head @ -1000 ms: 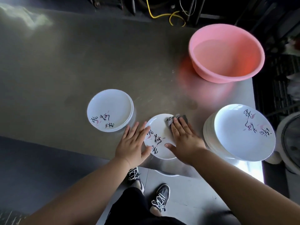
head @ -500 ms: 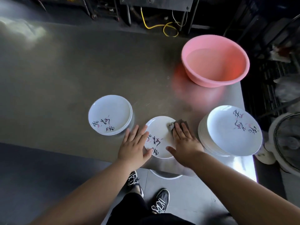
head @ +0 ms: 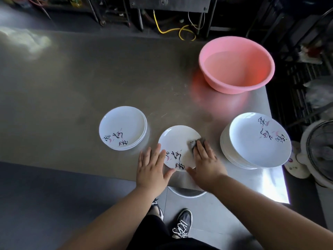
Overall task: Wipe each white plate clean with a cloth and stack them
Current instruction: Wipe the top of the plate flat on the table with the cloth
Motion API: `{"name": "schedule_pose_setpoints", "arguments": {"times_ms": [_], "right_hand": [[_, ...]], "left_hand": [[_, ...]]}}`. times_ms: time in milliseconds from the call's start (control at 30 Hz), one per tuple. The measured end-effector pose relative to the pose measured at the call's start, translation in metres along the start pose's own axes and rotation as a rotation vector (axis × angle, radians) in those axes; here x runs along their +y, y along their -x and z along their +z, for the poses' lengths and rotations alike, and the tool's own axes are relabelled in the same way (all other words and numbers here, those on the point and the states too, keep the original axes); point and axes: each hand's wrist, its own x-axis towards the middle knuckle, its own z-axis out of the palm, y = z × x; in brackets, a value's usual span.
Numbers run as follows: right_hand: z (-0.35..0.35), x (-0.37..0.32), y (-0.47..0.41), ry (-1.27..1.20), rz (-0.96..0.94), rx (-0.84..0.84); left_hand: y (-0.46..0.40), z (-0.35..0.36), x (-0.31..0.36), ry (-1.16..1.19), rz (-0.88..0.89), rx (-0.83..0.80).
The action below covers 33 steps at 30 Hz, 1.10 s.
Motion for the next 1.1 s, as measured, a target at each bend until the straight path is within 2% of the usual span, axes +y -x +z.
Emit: {"name": "schedule_pose_setpoints", "arguments": {"times_ms": [133,233,333,467,567,667,767,833,1000,1100], "right_hand": [[0.021,-0.013,0.052,0.011,-0.013,-0.076],[0.006,0.0,0.033,-0.054,0.014,-0.068],[-0.021,0.021,-0.009,-0.108,-0.056,-0.043],[-0.02,0.02,-0.015,-0.153,-0.04,-0.027],[0.008,-0.003,0.032,-0.039,-0.023,-0.097],[0.02,-0.012,0.053,-0.09,0.023,-0.13],[0.005,0.001,0.02,-0.074,-0.012,0.021],[-0.005,0.013,-0.002,-0.085,-0.029,0.054],[0.021,0.002,0.021,-0.046,-0.019,-0.017],[0.035,0.001,0.046,-0.094,-0.047,-0.048]], "left_hand": [[0.002,-0.006,0.008,0.015,0.025,0.018],[0.002,-0.014,0.003,0.071,0.235,0.053],[-0.007,-0.022,-0.001,0.108,0.36,-0.014],[-0.012,-0.028,0.007,0.197,0.249,-0.023],[-0.008,-0.029,0.014,0.243,0.176,-0.048],[-0.002,-0.028,0.017,0.269,0.193,-0.06],[0.0,-0.027,0.017,0.272,0.194,-0.045],[0.001,-0.023,0.019,0.262,0.178,-0.031],[0.001,-0.016,0.026,0.291,0.144,-0.019],[-0.004,-0.019,0.027,0.277,0.215,-0.026]]}}
